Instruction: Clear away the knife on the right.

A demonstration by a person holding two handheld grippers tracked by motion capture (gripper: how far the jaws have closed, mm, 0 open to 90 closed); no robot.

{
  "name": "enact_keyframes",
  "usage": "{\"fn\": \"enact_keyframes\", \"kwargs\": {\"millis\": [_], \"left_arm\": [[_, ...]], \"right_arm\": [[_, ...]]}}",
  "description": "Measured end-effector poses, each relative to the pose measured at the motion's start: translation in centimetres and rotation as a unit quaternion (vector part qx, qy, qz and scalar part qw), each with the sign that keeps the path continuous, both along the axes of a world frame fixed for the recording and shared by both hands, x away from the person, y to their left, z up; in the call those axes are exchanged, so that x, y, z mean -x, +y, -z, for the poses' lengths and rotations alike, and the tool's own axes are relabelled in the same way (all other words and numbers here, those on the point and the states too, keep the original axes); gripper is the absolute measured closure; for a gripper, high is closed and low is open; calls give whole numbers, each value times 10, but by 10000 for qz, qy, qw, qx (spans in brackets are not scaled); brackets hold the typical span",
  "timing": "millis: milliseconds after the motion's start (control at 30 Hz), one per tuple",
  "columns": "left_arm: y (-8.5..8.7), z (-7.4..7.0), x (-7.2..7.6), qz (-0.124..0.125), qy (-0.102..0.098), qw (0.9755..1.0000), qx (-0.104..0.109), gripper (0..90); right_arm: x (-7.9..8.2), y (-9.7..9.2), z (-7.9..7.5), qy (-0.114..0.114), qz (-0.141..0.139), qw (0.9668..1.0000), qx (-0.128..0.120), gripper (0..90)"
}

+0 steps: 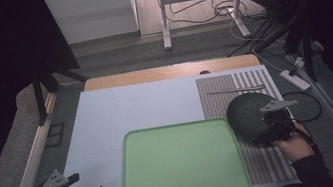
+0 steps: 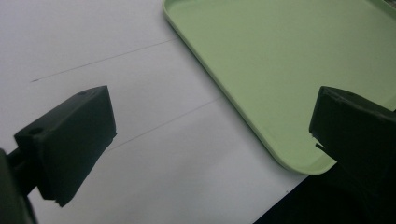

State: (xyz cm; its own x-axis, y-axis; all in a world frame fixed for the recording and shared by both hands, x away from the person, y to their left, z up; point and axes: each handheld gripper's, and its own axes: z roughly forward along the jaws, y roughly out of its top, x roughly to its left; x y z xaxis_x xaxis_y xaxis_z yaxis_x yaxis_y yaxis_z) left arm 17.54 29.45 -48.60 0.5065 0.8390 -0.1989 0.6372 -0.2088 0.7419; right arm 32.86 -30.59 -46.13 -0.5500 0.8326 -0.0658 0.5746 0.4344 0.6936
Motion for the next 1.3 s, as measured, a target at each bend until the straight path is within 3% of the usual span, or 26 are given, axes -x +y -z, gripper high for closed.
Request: {"fn": "enact_keyframes", "kwargs": {"millis": [167,433,833,1300], "left_arm": [[0,0,0,3,-1,10000,-2,8],[0,0,0,6,1,10000,-1,8],[0,0,0,10,0,10000,10,8],[1,0,0,-1,10,10000,35,6]], "right_arm": [[-11,0,-1,-72,0,10000,11,0],[-36,0,5,127,192,9997,49,0],[-65,0,7,212,346,9992,-25,0],[-98,-6,13,323,594,9977,107,0]]}}
